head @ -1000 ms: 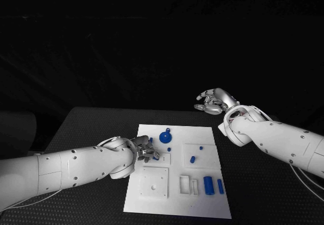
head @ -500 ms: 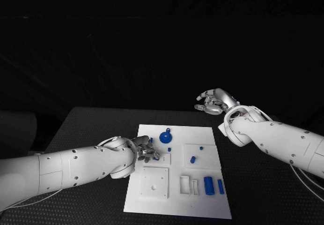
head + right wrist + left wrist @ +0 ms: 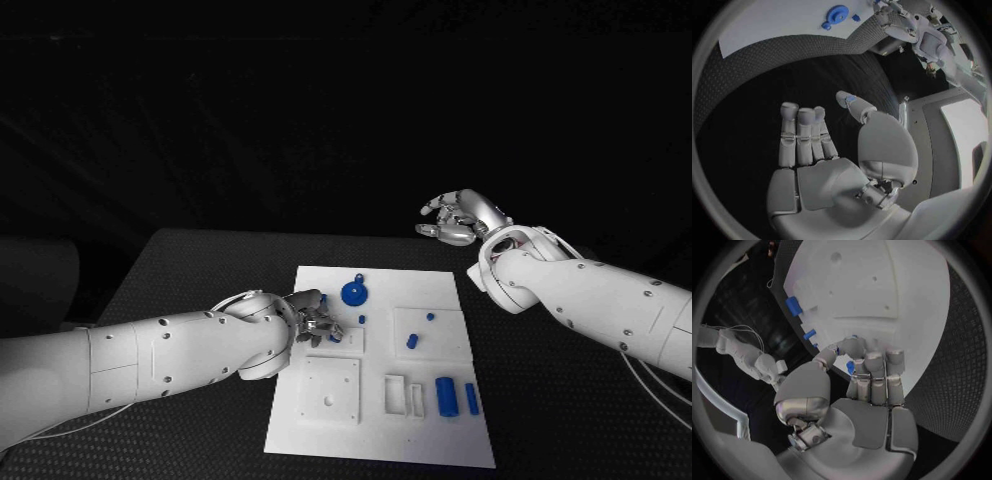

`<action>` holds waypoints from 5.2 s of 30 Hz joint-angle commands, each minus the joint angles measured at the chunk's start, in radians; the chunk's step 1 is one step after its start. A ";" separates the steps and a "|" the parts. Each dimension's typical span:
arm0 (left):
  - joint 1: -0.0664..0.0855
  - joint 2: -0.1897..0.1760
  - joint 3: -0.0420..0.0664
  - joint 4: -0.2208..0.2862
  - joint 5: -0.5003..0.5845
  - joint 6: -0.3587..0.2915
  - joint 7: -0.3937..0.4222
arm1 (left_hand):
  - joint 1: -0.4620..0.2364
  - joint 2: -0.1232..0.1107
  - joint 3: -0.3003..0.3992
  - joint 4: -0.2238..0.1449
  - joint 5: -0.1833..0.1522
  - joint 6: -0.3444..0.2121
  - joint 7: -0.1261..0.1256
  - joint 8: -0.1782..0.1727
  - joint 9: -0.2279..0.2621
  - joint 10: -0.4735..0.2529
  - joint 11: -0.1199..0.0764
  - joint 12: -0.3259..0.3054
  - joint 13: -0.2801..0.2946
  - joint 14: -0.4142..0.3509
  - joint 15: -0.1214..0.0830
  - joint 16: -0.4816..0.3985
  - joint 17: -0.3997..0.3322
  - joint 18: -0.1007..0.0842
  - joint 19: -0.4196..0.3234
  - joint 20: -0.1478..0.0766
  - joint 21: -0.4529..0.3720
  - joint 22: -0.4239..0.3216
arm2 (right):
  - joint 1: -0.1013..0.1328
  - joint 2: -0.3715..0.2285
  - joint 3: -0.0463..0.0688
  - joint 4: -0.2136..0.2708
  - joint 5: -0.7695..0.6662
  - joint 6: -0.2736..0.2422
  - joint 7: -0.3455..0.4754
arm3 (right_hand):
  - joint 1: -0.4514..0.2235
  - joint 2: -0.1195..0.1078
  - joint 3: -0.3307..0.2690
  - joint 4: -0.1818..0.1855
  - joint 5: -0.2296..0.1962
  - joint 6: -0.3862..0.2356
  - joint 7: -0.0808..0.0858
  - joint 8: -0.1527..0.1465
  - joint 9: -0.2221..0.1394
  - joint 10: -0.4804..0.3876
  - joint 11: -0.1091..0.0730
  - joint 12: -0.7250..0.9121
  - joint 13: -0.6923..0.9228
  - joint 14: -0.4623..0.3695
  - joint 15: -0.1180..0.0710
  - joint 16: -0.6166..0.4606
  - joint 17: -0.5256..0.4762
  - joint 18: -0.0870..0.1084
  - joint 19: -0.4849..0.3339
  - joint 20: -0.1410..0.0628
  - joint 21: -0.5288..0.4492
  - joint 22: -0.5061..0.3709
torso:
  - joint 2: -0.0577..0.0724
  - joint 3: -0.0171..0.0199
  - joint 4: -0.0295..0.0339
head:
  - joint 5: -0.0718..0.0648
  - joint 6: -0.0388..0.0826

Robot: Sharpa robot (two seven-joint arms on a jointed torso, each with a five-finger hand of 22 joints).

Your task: Assemble the parts on the task board

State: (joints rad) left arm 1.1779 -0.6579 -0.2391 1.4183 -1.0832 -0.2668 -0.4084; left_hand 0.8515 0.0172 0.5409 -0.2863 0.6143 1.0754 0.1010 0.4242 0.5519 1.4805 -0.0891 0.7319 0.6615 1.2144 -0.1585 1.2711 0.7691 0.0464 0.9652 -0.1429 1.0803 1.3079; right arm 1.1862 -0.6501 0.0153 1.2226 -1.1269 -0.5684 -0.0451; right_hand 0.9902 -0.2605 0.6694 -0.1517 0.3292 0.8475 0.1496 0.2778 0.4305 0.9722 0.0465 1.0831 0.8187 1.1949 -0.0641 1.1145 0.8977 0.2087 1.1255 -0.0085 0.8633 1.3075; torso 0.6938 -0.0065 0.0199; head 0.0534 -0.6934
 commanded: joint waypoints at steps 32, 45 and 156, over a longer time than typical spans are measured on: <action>-0.004 0.022 -0.002 0.008 -0.033 0.097 -0.003 | -0.088 0.017 0.163 0.005 -0.035 0.209 -0.148 0.134 0.234 -0.042 -0.048 0.236 0.010 0.029 -0.020 0.147 -0.033 0.032 0.026 -0.119 0.062 0.017 | 0.000 -0.002 0.001 0.002 -0.003 0.018 -0.004 | 0.001 0.012 -0.006 -0.002 0.056 -0.001 0.010 0.003 0.003 -0.012 -0.001 0.016 -0.014 -0.008 0.000 0.010 -0.008 0.053 0.000 0.004 -0.009 0.010 | 0.000 0.0001 -0.0005 | 0.003 -0.003; -0.004 0.017 -0.002 0.004 -0.047 0.086 -0.010 | -0.097 0.029 0.171 0.003 -0.025 0.209 -0.152 0.153 0.245 -0.046 -0.047 0.265 0.012 0.033 -0.015 0.153 -0.039 0.034 0.029 -0.118 0.066 0.017 | 0.000 -0.002 0.001 0.003 -0.003 0.018 -0.004 | 0.000 0.013 -0.006 -0.002 0.076 -0.001 0.010 0.003 0.004 -0.013 0.000 0.019 -0.019 -0.009 0.001 0.012 -0.010 0.053 0.001 0.004 -0.011 0.012 | 0.000 -0.0009 0.0007 | 0.004 -0.001; -0.014 0.010 -0.002 -0.002 -0.102 0.030 -0.018 | -0.042 -0.026 0.170 0.043 -0.068 0.190 -0.149 0.163 0.251 -0.062 -0.044 0.294 -0.037 0.029 -0.016 0.152 -0.074 0.041 0.030 -0.116 0.067 0.014 | 0.000 -0.009 0.001 0.000 -0.004 0.029 -0.009 | -0.007 0.015 -0.010 0.001 0.098 -0.002 0.010 0.004 0.004 -0.015 0.000 0.028 -0.030 -0.010 0.001 0.016 -0.015 0.053 0.003 0.004 -0.014 0.015 | 0.000 -0.0007 0.0006 | 0.002 -0.009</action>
State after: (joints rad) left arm 1.1670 -0.6497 -0.2383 1.4176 -1.1794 -0.2650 -0.4172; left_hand 0.7971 -0.0135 0.7053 -0.2411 0.5429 1.0754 0.1010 0.4729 0.7624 1.4752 -0.0838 1.0224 0.6257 1.2243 -0.1486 1.4210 0.6966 0.0684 0.9900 -0.1535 1.1421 1.3075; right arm 1.1862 -0.6592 0.0153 1.2221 -1.1270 -0.5520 -0.0555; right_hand 0.9849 -0.2552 0.6639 -0.1516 0.4222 0.8442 0.1502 0.2778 0.4331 0.9651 0.0464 1.1063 0.7899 1.1943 -0.0635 1.1261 0.8836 0.2092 1.1271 -0.0070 0.8558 1.3082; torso 0.6941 -0.0073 0.0206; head 0.0546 -0.7031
